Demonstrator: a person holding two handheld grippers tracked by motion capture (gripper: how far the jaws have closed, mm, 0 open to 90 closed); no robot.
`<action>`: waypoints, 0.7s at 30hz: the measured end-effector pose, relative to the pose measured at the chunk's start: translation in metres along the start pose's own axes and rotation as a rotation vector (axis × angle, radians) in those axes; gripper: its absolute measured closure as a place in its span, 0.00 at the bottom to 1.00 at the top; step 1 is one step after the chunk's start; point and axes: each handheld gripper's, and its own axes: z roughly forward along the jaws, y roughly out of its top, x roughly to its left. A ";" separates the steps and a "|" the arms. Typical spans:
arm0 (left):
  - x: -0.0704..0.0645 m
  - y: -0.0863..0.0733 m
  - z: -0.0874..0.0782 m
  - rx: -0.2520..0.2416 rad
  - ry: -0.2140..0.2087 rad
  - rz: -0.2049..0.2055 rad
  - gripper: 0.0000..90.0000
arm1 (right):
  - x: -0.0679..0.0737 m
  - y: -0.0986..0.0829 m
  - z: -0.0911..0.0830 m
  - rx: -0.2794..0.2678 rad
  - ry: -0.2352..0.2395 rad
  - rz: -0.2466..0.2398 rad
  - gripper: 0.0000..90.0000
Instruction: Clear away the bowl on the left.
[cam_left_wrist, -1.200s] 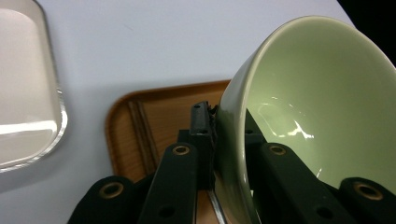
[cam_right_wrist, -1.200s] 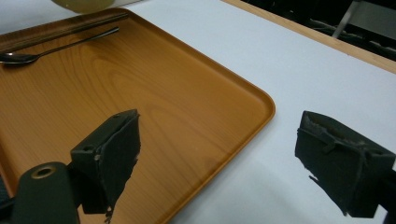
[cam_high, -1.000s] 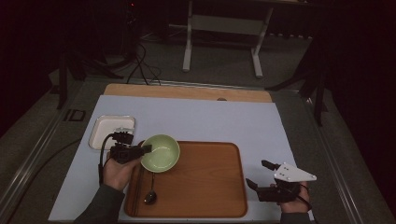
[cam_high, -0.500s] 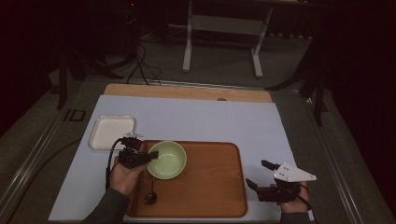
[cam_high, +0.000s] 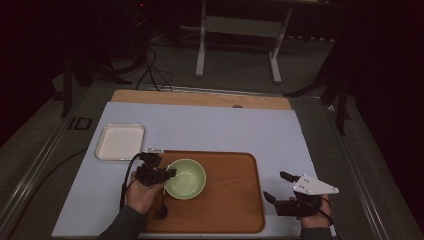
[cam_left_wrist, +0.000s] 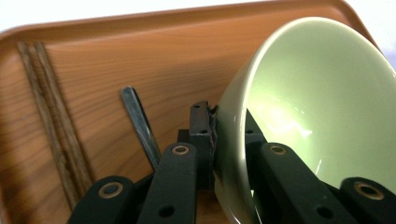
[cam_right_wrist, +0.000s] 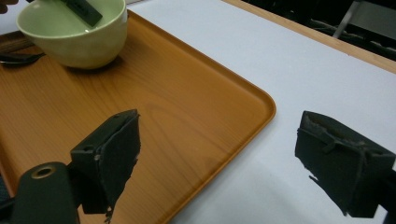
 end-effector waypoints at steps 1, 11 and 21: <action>0.000 0.000 0.000 0.000 0.000 0.000 0.92 | 0.000 0.000 0.000 0.000 0.000 0.000 0.15; -0.003 -0.003 0.007 0.020 -0.002 -0.004 0.92 | 0.000 0.000 0.000 0.000 0.000 0.000 0.15; -0.002 -0.003 0.011 0.035 0.000 -0.008 0.92 | 0.000 0.000 0.001 0.000 0.001 0.000 0.15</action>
